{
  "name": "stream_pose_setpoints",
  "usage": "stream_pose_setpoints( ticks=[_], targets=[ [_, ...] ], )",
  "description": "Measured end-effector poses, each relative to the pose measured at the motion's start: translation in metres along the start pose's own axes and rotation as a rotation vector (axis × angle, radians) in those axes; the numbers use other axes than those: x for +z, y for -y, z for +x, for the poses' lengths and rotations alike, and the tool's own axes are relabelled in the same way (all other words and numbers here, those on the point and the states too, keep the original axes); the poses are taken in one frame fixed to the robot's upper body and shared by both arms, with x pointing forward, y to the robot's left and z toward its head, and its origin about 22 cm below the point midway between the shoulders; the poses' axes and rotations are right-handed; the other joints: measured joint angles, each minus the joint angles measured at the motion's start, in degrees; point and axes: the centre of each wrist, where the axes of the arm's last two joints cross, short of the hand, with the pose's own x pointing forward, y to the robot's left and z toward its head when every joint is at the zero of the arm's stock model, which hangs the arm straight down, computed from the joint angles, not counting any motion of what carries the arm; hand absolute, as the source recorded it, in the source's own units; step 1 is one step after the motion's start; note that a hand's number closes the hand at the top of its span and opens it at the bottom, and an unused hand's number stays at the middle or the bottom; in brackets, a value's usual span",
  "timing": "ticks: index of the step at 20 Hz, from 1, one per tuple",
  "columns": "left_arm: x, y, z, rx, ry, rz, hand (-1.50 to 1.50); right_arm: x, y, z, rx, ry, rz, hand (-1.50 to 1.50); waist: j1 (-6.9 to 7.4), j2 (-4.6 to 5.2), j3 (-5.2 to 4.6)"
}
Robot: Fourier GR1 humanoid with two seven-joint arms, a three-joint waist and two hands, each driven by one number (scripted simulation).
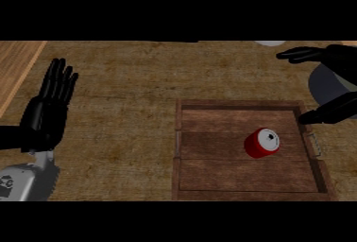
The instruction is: Pick the can from the tray and place it in the pot
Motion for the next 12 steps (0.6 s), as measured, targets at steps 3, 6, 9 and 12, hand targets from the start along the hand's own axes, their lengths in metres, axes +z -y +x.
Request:
stream_pose_setpoints(
  ticks=[3,6,9,12],
  targets=[
    [-0.006,0.007,0.002,0.002,-0.001,-0.002,0.00,0.000,0.004,0.006,0.112,-0.022,0.077,-1.50,0.08,-0.12,-0.08],
    [-0.011,0.010,0.002,0.001,-0.008,-0.002,0.00,-0.002,0.004,0.012,0.222,-0.050,0.190,-1.50,0.15,-0.25,-0.17],
    [-0.013,0.009,0.002,-0.001,-0.014,0.000,0.00,-0.004,-0.001,0.012,0.307,-0.060,0.289,-1.50,-0.02,-0.63,-0.27],
    [-0.019,0.007,0.003,-0.012,-0.019,0.015,0.00,-0.005,-0.008,0.008,0.357,-0.060,0.371,-1.50,-0.51,-0.93,-0.34]
  ],
)
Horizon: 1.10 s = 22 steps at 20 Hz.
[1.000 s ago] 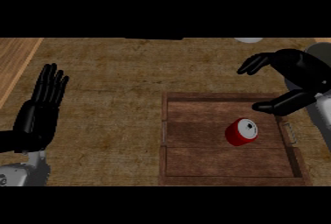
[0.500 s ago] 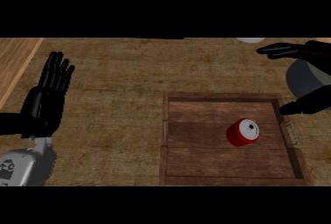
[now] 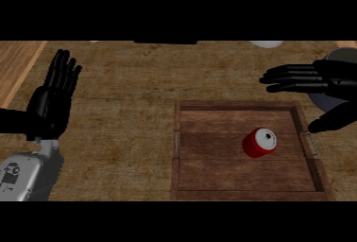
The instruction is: Pick the can from the tray and place it in the pot
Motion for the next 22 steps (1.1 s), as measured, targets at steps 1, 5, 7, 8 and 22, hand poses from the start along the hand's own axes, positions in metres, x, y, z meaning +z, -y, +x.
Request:
stream_pose_setpoints(
  ticks=[1,5,7,8,22],
  targets=[
    [0.000,0.000,-0.002,-0.003,-0.004,0.005,0.00,-0.002,-0.002,0.000,0.013,0.000,0.027,-1.50,-0.18,-0.10,-0.02],
    [-0.001,0.000,-0.005,-0.008,-0.010,0.011,0.00,-0.004,-0.020,-0.009,0.034,-0.012,0.110,-1.50,-0.62,-0.35,-0.07],
    [-0.003,-0.002,-0.003,-0.008,-0.015,0.010,0.00,-0.001,-0.023,-0.015,0.044,-0.031,0.143,-1.50,-0.67,-0.41,-0.08],
    [-0.003,-0.003,-0.005,-0.007,-0.014,0.007,0.00,-0.003,-0.026,-0.019,0.045,-0.040,0.156,-1.50,-0.61,-0.40,-0.09],
    [-0.006,-0.007,-0.002,-0.014,-0.019,0.028,0.00,-0.025,-0.078,-0.037,0.032,0.012,0.241,-1.50,-1.51,-0.72,-0.10]
  ],
)
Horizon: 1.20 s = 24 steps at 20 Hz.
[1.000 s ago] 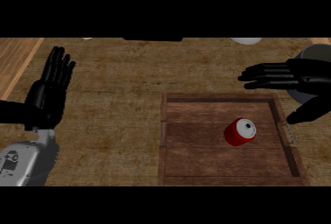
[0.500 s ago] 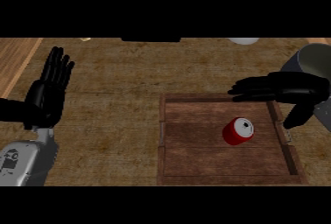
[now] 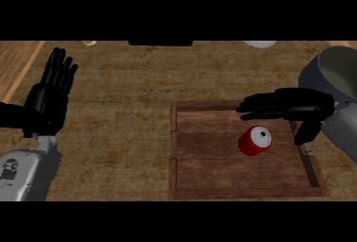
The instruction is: Pick the can from the tray and place it in the pot
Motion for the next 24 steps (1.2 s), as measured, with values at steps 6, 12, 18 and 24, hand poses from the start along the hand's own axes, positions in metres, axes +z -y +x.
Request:
stream_pose_setpoints(
  ticks=[6,12,18,24],
  targets=[
    [0.002,-0.002,0.002,0.004,-0.008,0.004,0.00,-0.010,-0.008,0.001,0.016,0.007,-0.001,-1.50,-0.37,-0.18,-0.02],
    [0.009,-0.006,-0.003,0.001,-0.010,-0.002,0.00,-0.021,-0.025,-0.006,0.021,-0.020,0.017,-1.50,-0.41,-0.18,-0.02],
    [0.011,-0.006,0.000,0.001,-0.009,-0.005,0.00,-0.046,-0.045,-0.007,0.010,0.005,0.030,-1.50,-0.39,-0.19,-0.02],
    [0.009,-0.002,-0.003,0.001,-0.009,0.007,0.00,-0.063,-0.060,-0.005,0.003,0.031,0.038,-1.50,-0.57,-0.36,-0.15]
  ],
)
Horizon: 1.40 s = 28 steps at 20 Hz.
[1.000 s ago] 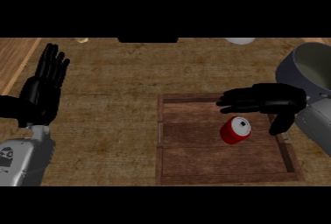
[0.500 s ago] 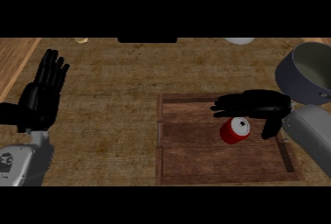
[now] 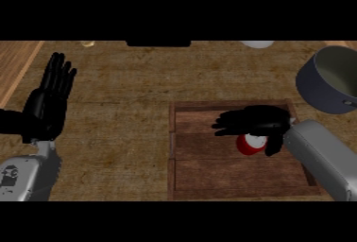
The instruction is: Pick the can from the tray and place it in the pot
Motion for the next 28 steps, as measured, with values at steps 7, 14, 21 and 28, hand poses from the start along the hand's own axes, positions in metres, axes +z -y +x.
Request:
stream_pose_setpoints(
  ticks=[7,14,21,28],
  targets=[
    [-0.001,-0.002,-0.002,-0.005,0.006,0.000,0.00,-0.013,-0.007,0.012,0.068,0.095,0.008,1.50,-0.05,-0.48,-0.43],
    [-0.002,-0.005,-0.001,0.000,-0.001,-0.004,0.00,-0.021,-0.012,0.024,0.113,0.154,-0.023,1.50,-0.10,-0.58,-0.42],
    [0.000,-0.004,0.002,0.001,0.003,-0.004,0.00,0.004,-0.002,0.027,0.144,0.110,-0.161,1.50,-0.30,-0.15,-0.02],
    [-0.001,-0.001,0.004,-0.004,0.008,0.000,0.00,0.043,0.017,-0.004,0.040,-0.469,-0.475,1.50,-0.53,0.77,-0.08]
  ],
)
